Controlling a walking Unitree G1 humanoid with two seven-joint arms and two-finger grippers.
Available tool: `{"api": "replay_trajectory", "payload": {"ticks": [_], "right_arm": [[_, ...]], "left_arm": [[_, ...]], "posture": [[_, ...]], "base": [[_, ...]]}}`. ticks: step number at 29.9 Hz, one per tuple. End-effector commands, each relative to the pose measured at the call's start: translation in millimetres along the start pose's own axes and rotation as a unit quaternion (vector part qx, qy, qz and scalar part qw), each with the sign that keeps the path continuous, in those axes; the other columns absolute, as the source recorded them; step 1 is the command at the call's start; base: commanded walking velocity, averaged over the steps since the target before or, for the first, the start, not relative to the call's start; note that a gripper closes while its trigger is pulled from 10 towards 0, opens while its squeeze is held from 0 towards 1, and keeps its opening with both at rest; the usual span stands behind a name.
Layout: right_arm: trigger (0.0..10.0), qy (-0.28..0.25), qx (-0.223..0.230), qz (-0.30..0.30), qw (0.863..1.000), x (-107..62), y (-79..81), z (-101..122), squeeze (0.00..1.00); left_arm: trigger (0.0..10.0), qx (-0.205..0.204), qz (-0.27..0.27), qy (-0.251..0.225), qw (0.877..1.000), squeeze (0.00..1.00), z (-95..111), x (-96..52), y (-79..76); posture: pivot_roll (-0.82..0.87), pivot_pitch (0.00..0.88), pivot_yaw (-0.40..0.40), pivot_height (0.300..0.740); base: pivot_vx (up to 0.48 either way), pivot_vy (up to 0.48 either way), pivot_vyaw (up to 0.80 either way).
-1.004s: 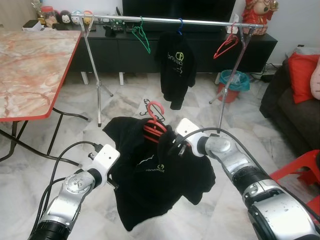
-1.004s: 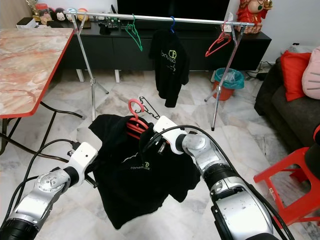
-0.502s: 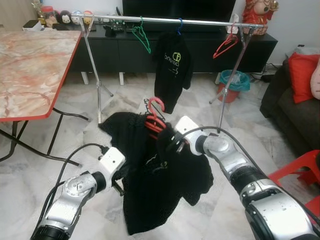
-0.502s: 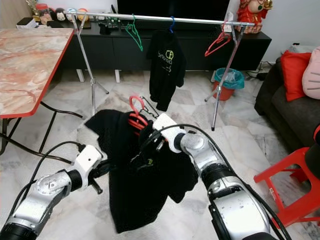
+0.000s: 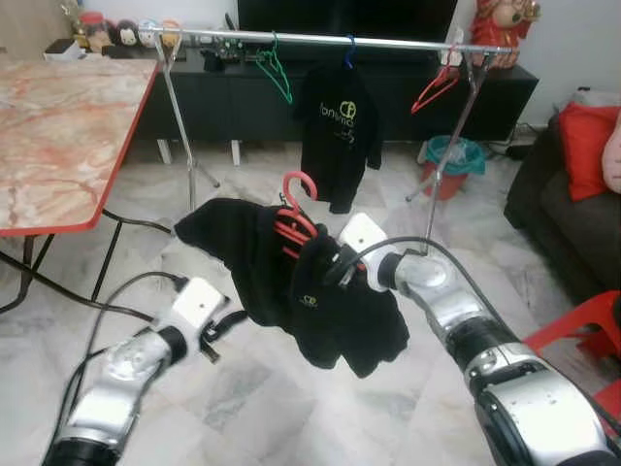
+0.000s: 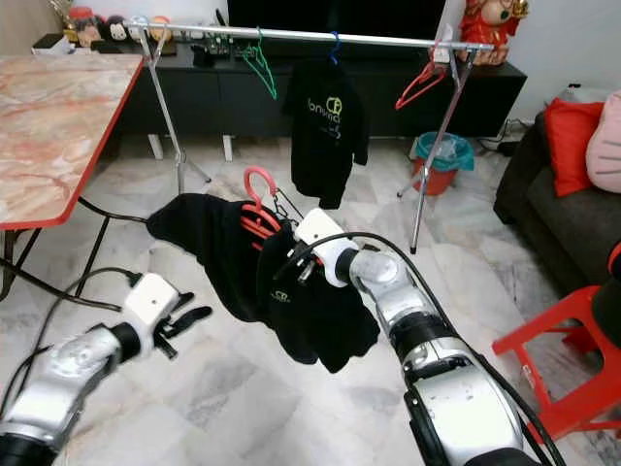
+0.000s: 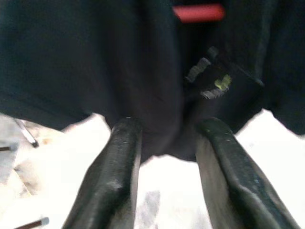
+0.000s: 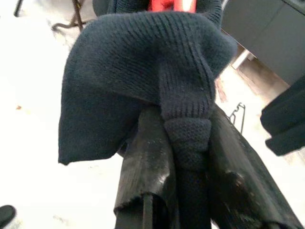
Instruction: Hang hanger
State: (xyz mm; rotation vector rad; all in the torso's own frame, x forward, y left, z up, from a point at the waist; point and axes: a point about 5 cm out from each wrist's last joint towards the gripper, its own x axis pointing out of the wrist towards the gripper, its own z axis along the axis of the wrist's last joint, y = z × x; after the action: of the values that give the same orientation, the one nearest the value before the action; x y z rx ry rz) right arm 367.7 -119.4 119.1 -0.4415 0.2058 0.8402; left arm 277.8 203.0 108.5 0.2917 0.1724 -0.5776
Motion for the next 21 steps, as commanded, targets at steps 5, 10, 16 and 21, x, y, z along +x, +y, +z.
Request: {"api": "replay_trajectory", "payload": {"ticks": [5, 10, 16, 21], "right_arm": [[10.0, -0.018, 0.001, 0.027, 0.999, -9.5, -0.5, -6, 0.00], [10.0, -0.022, -0.001, 0.072, 0.997, -20.1, -0.3, -14, 0.00], [10.0, -0.028, -0.003, 0.120, 0.992, -29.2, 0.3, -19, 0.00], [10.0, -0.042, -0.004, 0.177, 0.983, -35.1, 4.0, -18, 0.00]], "left_arm": [[10.0, -0.028, -0.018, -0.036, 0.999, 1.00, 15, -14.3, 4.6], [10.0, -0.041, -0.067, -0.082, 0.993, 1.00, 44, -26.3, 11.2], [10.0, -0.043, -0.112, -0.124, 0.985, 1.00, 72, -31.4, 13.8], [10.0, -0.024, -0.158, -0.108, 0.981, 1.00, 78, -29.0, 6.4]], "posture": [[0.03, 0.000, -0.085, 0.736], [0.04, 0.000, -0.080, 0.736], [0.04, 0.000, -0.075, 0.736], [0.04, 0.000, -0.076, 0.736]], "base": [[0.000, 0.000, 0.00], [0.000, 0.000, 0.00], [0.000, 0.000, 0.00], [0.000, 0.000, 0.00]]}}
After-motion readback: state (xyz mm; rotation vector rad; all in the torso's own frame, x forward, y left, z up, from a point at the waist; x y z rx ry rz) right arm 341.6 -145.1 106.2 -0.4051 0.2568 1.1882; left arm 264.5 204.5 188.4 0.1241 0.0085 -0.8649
